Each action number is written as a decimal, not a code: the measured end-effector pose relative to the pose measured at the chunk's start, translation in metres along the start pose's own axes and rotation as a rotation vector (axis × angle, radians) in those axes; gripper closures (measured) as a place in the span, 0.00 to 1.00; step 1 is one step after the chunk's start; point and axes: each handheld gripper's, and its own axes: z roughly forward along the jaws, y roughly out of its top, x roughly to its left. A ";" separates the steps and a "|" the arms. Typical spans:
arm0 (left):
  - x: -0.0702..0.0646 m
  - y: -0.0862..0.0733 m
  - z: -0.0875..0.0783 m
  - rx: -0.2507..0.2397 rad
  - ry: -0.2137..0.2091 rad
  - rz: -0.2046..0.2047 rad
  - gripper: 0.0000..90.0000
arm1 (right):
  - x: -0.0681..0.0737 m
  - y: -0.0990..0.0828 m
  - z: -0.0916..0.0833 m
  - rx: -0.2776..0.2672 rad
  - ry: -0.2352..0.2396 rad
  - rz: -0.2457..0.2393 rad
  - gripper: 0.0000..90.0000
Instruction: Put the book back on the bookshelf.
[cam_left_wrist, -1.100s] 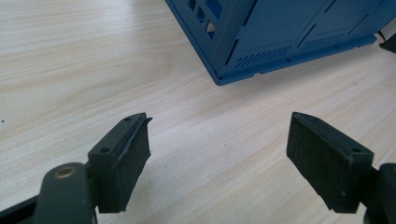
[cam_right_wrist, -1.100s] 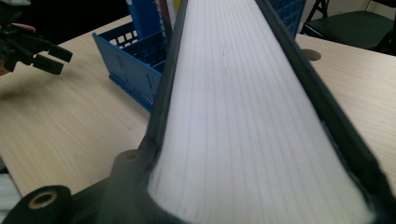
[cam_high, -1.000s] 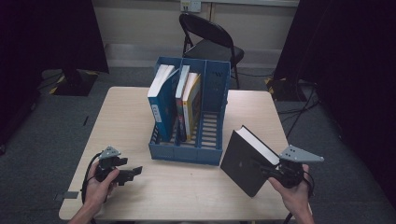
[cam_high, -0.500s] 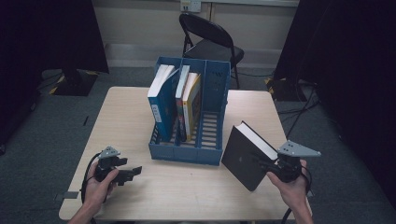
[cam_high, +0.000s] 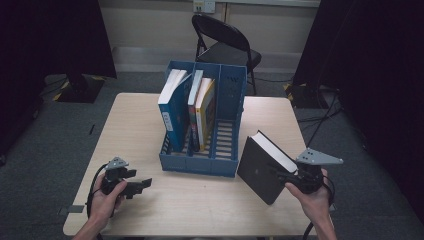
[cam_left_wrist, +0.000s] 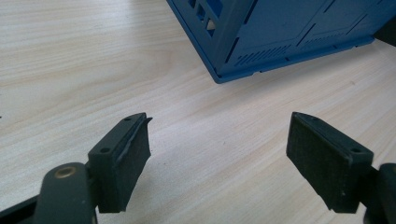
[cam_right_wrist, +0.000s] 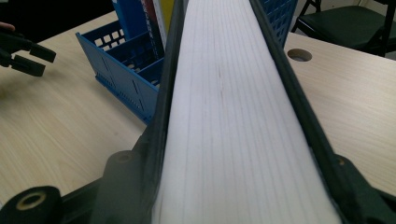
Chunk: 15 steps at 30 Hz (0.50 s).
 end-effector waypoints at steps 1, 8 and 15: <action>0.000 0.000 0.000 0.000 0.002 0.000 0.24 | 0.000 0.000 0.000 0.003 -0.002 0.000 0.55; 0.001 0.000 0.000 0.002 0.004 -0.009 0.23 | 0.003 0.008 -0.002 0.028 -0.001 0.005 0.55; 0.000 0.001 0.002 0.004 0.004 -0.009 0.22 | 0.007 0.021 -0.003 0.064 -0.012 -0.010 0.55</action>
